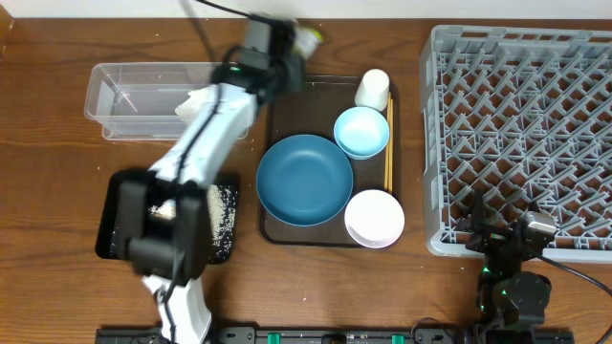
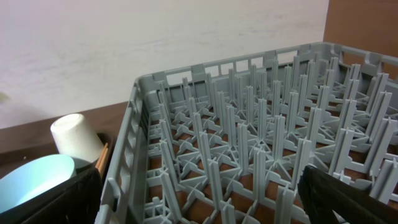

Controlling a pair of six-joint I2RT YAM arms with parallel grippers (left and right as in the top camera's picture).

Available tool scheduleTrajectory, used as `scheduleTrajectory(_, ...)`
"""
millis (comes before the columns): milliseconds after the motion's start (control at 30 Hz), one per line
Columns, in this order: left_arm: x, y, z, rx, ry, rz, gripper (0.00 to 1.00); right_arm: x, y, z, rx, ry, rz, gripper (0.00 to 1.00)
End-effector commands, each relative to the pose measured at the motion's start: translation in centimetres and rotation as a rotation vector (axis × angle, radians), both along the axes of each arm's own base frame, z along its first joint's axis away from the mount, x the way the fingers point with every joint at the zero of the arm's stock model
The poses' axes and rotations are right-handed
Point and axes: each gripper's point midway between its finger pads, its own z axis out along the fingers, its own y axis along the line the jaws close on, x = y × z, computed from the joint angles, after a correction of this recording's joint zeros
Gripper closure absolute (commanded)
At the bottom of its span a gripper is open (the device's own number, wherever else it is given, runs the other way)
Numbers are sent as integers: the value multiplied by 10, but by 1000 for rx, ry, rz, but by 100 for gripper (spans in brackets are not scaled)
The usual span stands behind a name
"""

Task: Sort waste into correct bins and load items into the dishwasher rack
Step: 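Carry the wrapper left and release it into the clear bin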

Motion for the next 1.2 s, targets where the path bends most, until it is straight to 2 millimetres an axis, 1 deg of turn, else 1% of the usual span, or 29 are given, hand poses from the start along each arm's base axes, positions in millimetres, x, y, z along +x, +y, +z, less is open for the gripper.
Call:
scheduleTrajectory(0, 7, 71, 41, -97, -40, 368, 94, 0, 3, 0, -7, 0, 11, 1)
scheduleTrajectory(67, 5, 100, 51, -147, -44, 496, 94, 0, 3, 0, -7, 0, 11, 1)
scheduleTrajectory(100, 3, 118, 54, -170, -42, 572, 94, 0, 3, 0, -7, 0, 11, 1)
scheduleTrajectory(167, -2, 150, 54, -218, -30, 726, 94, 0, 3, 0, -7, 0, 11, 1)
scheduleTrajectory(200, -7, 165, 51, -257, -12, 812, 94, 0, 3, 0, -7, 0, 11, 1)
scheduleTrajectory(300, -24, 196, 34, -384, 76, 1045, 94, 0, 3, 0, -7, 0, 11, 1)
scheduleTrajectory(433, -53, 223, 12, -512, 188, 1330, 92, 0, 3, 0, -7, 0, 11, 1)
scheduleTrajectory(500, -60, 231, 8, -543, 204, 1399, 89, 0, 3, 0, -7, 0, 11, 1)
scheduleTrajectory(567, -60, 236, 8, -547, 200, 1412, 87, 0, 3, 0, -7, 0, 11, 1)
scheduleTrajectory(733, -60, 239, 9, -549, 197, 1417, 87, 0, 3, 0, -7, 0, 11, 1)
scheduleTrajectory(767, -60, 239, 9, -552, 193, 1415, 85, 0, 3, 0, -7, 0, 11, 1)
scheduleTrajectory(800, -59, 239, 10, -555, 190, 1414, 77, 0, 3, 0, -7, 0, 11, 1)
scheduleTrajectory(833, -58, 239, 10, -557, 185, 1413, 67, 0, 3, 0, -7, 0, 11, 1)
scheduleTrajectory(900, -55, 240, 12, -565, 174, 1409, 50, 0, 3, 0, -7, 0, 11, 1)
scheduleTrajectory(1033, -47, 240, 18, -559, 140, 1365, 38, 0, 3, 0, -7, 0, 11, 1)
scheduleTrajectory(1100, -45, 241, 21, -531, 130, 1328, 35, 0, 3, 0, -7, 0, 11, 1)
scheduleTrajectory(1167, -47, 240, 24, -507, 128, 1302, 35, 0, 3, 0, -7, 0, 11, 1)
